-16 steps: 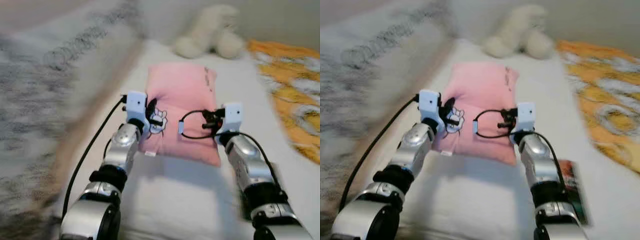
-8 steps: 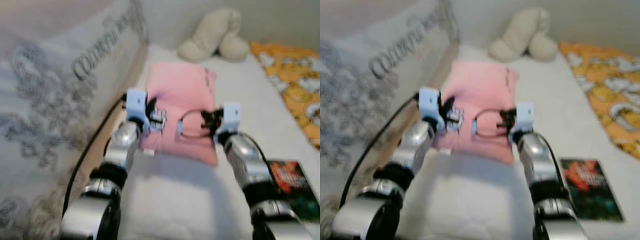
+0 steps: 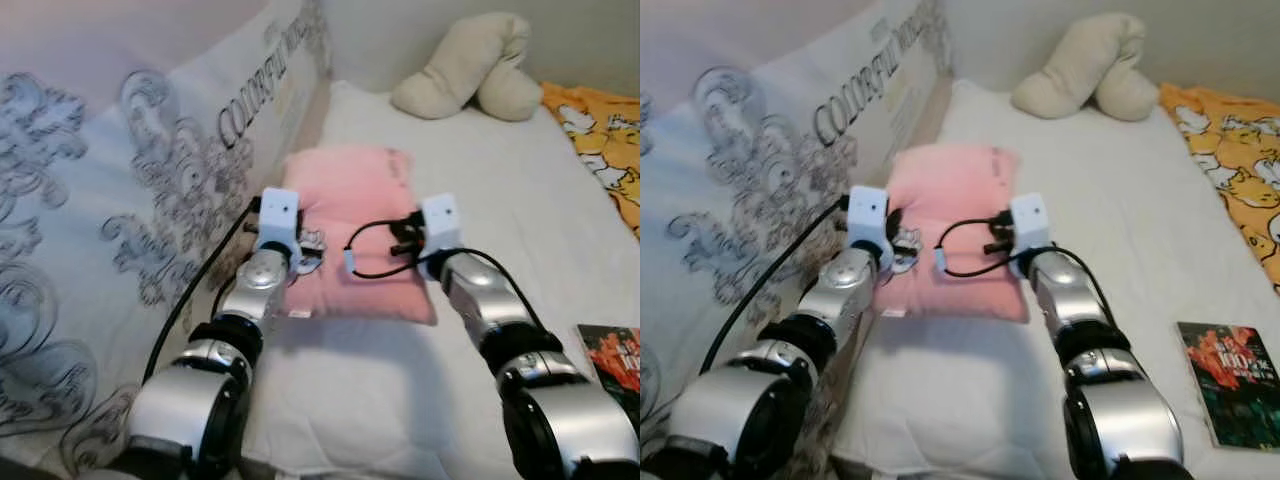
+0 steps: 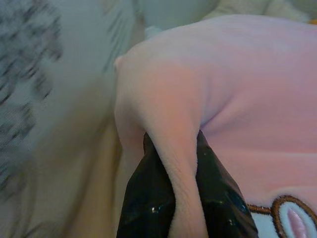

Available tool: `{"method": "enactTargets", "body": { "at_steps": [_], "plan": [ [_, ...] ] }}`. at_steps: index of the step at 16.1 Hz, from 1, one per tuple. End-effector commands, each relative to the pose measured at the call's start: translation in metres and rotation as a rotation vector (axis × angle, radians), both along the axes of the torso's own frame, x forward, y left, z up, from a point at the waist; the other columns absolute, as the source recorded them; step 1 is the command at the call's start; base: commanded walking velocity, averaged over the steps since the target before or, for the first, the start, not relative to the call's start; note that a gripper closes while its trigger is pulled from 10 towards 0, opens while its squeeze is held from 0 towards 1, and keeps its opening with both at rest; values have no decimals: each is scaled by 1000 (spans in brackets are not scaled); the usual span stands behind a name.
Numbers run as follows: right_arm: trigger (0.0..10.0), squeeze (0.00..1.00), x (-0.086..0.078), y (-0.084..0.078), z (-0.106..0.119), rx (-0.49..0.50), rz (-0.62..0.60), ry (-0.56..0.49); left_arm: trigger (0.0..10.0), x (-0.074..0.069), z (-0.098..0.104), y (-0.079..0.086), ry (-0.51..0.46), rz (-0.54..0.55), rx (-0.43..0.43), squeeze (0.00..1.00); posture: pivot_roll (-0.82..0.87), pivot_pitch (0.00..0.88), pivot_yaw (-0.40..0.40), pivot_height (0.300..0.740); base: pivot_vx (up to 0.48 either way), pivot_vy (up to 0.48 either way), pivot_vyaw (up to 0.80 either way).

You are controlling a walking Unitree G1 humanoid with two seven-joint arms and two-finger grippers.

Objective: Clean up the room

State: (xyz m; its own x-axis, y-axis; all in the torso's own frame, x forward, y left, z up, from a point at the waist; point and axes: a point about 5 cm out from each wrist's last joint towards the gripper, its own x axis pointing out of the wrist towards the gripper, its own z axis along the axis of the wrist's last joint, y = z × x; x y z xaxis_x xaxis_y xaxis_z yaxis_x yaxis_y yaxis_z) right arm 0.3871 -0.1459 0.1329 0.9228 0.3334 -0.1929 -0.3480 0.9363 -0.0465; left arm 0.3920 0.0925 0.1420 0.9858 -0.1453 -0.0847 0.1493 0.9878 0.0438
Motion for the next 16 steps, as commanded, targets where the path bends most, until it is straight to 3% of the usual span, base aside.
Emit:
{"method": "enactTargets", "body": {
  "at_steps": [1, 3, 6, 10, 13, 14, 16],
  "plan": [
    [10000, 0, -1, -5, -6, -13, -18, 27, 10000, 8, 18, 11, -62, 73, -1, 0, 95, 105, -51, 740, 0, 0, 0],
    [10000, 0, -4, 2, -16, -30, -28, 61, 10000, 7, 12, 19, -36, 91, 34, 0, 96, 145, -72, 740, 0, 0, 0],
    [10000, 0, -16, 22, -41, -73, 2, 99, 10000, 4, 4, 17, -16, 15, 140, 0, 68, 219, -122, 740, 0, 0, 0],
    [10000, 0, -12, 27, -33, -98, 4, 54, 10000, 7, 10, 19, -17, 52, 65, 0, 62, 224, -133, 740, 0, 0, 0],
    [10000, 0, -5, 19, -22, -24, -71, 54, 10000, 11, 19, 31, -25, 141, -31, 0, 73, 210, -129, 740, 0, 0, 0],
    [10000, 0, -6, 19, -25, -32, -60, 70, 10000, 9, 12, 34, -1, 178, -63, 0, 79, 209, -128, 740, 0, 0, 0],
    [10000, 0, -8, 21, -30, -62, -36, 97, 10000, 2, -6, 28, 51, 149, -77, 0, 80, 210, -136, 740, 0, 0, 0]
  ]
}}
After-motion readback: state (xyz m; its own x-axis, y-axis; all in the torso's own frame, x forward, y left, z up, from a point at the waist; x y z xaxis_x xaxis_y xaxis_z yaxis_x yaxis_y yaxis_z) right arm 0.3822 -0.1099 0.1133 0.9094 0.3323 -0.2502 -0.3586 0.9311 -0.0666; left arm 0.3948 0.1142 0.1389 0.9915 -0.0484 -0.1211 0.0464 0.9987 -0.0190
